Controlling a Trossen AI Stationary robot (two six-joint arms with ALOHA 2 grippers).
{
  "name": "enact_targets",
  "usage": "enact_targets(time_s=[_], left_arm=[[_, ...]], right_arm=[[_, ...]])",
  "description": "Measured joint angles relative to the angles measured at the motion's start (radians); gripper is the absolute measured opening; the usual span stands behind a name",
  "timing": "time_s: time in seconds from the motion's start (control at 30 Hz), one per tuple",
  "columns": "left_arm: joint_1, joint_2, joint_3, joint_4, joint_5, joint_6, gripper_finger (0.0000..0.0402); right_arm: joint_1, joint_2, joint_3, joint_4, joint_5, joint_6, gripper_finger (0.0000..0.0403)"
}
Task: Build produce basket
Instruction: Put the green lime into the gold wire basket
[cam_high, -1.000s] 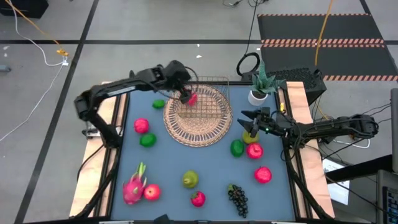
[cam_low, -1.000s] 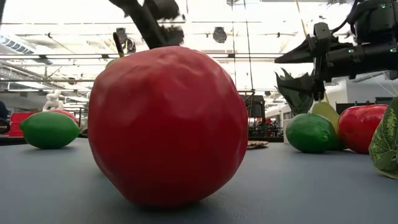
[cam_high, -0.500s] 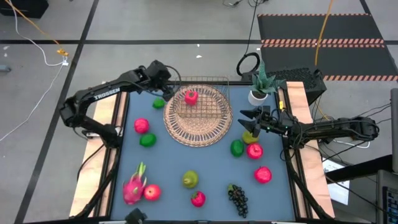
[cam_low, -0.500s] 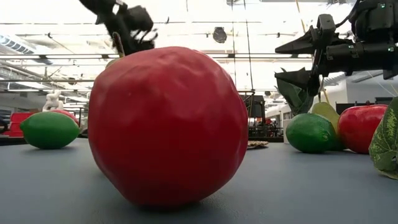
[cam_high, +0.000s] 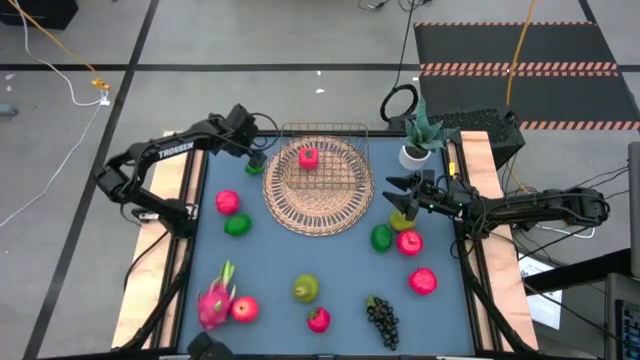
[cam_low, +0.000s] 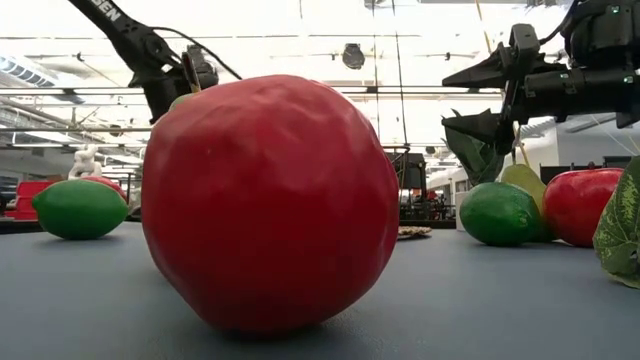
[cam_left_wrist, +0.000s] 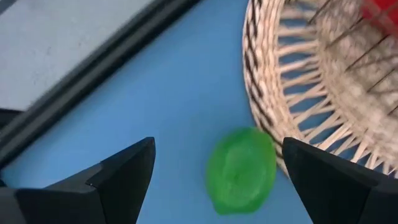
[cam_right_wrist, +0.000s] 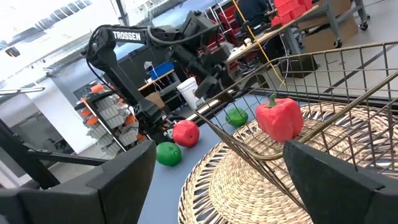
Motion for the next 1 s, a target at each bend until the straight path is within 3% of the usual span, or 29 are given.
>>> enact_targets(time_s=[0.73,0.83,1.0], left_arm=[[-0.011,0.000,-0.196,0.173,0.002,-0.024,0.0350],[-0.011,0.000,-0.208,0.183,-0.015,-0.036,0.0331],[-0.011,0.000,-0.210,0.227,-0.033,-0.048,0.0255]], right_arm=[[-0.011,0.000,0.000,-0.011,0.000,0.008,0.0345],[-0.011,0.000,0.000,-0.011,0.000,0.002,0.0345],[-0.011,0.000,0.000,-0.016,0.000,-0.014,0.0345]])
